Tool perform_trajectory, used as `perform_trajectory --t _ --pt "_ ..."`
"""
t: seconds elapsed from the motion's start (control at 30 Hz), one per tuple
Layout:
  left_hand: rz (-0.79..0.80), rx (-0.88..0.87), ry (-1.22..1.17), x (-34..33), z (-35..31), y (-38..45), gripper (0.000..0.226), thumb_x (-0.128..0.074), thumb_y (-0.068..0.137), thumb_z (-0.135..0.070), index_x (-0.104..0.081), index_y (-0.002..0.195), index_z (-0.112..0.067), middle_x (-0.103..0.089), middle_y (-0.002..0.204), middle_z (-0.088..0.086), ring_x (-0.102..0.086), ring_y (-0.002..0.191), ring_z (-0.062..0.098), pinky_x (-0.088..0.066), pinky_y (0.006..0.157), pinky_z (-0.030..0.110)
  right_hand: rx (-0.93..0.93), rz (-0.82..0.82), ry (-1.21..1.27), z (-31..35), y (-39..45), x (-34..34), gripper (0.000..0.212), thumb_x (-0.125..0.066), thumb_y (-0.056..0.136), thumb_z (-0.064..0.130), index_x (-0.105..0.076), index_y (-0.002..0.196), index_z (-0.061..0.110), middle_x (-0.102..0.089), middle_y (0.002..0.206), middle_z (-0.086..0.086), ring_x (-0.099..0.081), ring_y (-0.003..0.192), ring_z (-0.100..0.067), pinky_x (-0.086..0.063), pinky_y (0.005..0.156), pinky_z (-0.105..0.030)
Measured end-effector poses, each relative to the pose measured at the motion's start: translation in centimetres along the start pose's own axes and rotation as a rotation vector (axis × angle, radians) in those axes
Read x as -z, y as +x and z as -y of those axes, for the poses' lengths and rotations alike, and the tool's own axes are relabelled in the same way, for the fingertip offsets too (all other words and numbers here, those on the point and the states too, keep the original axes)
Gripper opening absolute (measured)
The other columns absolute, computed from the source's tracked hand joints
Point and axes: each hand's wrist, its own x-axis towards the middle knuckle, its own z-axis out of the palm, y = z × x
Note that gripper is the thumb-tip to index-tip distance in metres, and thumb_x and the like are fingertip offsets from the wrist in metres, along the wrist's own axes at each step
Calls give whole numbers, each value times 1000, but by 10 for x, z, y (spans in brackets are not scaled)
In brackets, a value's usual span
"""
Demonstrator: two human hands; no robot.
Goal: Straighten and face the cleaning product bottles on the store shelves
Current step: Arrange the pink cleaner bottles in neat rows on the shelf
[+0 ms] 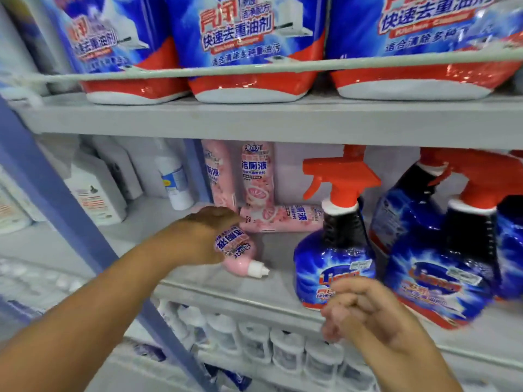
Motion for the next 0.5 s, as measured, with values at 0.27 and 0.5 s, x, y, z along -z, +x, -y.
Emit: perform_trajectory --t 0.27,0.5 --pt "273 -117 269 -34 36 58 92 -83 68 -20 -40 148 -37 -52 141 1 -54 127 25 -48 104 36 -192 -212 21 -31 56 -98 17 -55 96 -6 -62 107 5 -72 82 -13 -68 67 -22 -59 67 -37" --pt "-106 148 -36 -45 46 12 93 -80 63 -54 -38 145 -43 -48 141 -5 -57 121 27 -48 102 40 -156 -468 119 -47 116 -138 17 -56 95 1 -67 101 12 -75 86 -10 -69 81 -21 -57 77 -39"
